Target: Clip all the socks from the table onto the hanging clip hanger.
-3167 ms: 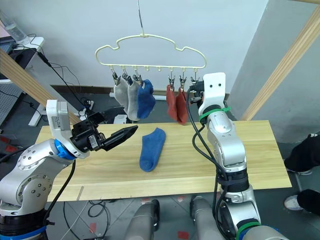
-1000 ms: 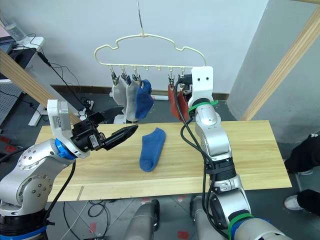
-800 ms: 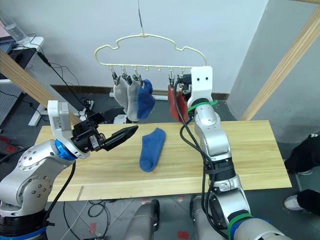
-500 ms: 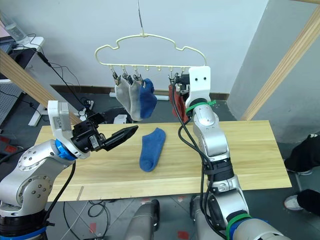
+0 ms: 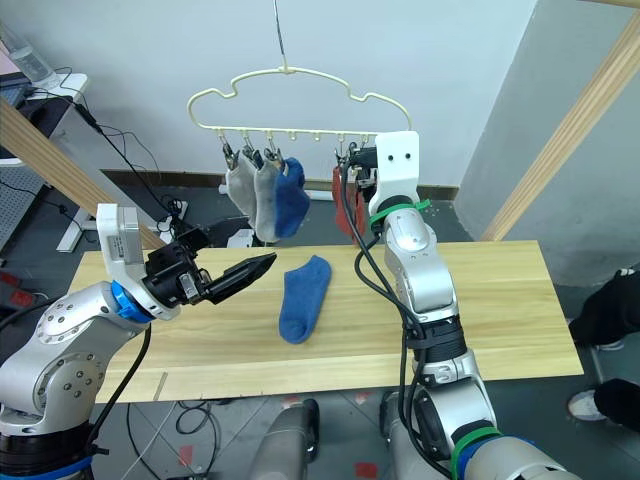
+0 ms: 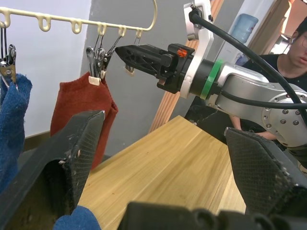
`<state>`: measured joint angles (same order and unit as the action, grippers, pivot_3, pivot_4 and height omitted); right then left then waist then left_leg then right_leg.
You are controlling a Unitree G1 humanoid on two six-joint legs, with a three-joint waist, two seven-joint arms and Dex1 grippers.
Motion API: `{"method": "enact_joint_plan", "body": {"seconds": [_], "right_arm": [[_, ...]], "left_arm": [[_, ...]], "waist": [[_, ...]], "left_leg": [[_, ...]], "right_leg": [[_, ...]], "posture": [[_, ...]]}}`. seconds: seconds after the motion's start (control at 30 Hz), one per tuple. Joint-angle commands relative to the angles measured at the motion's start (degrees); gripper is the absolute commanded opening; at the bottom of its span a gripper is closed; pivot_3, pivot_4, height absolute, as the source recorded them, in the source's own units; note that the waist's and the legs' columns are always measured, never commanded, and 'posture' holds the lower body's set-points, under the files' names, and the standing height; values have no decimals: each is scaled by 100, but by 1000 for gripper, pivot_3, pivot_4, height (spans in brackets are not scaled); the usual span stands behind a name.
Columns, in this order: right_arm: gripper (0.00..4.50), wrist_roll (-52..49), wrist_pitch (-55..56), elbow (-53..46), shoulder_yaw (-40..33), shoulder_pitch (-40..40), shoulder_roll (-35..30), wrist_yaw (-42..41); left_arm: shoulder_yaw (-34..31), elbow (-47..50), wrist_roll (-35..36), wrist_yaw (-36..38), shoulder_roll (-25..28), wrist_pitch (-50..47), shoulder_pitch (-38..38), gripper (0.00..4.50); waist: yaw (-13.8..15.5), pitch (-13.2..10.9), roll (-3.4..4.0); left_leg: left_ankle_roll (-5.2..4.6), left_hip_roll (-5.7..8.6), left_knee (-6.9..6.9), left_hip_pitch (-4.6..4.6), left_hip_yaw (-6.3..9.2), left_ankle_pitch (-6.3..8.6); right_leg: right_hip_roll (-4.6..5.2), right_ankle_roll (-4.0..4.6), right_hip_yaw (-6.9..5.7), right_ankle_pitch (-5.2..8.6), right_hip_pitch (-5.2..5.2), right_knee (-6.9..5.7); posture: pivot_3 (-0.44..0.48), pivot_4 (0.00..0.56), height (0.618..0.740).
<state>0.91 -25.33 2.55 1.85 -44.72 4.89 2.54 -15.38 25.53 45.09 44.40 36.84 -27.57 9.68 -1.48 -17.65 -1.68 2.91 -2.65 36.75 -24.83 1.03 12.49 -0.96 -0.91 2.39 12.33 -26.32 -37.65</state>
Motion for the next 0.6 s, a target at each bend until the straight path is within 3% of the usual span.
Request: {"method": "enact_joint_plan", "body": {"seconds": [0.03,0.53,0.6], "right_arm": [[1726,-5,139,-132,33,-155,4,-16],[1726,-65,61,-264,-21,-70,-65,-66],[1350,-75,49,-282,-27,-53,-82,-84]], "left_arm": [[-30,278,41,-13,37,30,-21,4500],[4,244,27,1,13,-4,27,4500],[8,241,30,4,12,-8,29,4500]], "waist": [[0,0,0],[-2,-1,2],[-2,-2,2]], "left_leg": [[0,0,0,0,0,0],[0,0,-1,0,0,0],[0,0,-1,0,0,0]], "right_leg": [[0,0,0,0,0,0],[0,1,0,1,0,1],[0,1,0,1,-1,0]], "posture": [[91,326,740],[80,333,740],[78,333,740]]}}
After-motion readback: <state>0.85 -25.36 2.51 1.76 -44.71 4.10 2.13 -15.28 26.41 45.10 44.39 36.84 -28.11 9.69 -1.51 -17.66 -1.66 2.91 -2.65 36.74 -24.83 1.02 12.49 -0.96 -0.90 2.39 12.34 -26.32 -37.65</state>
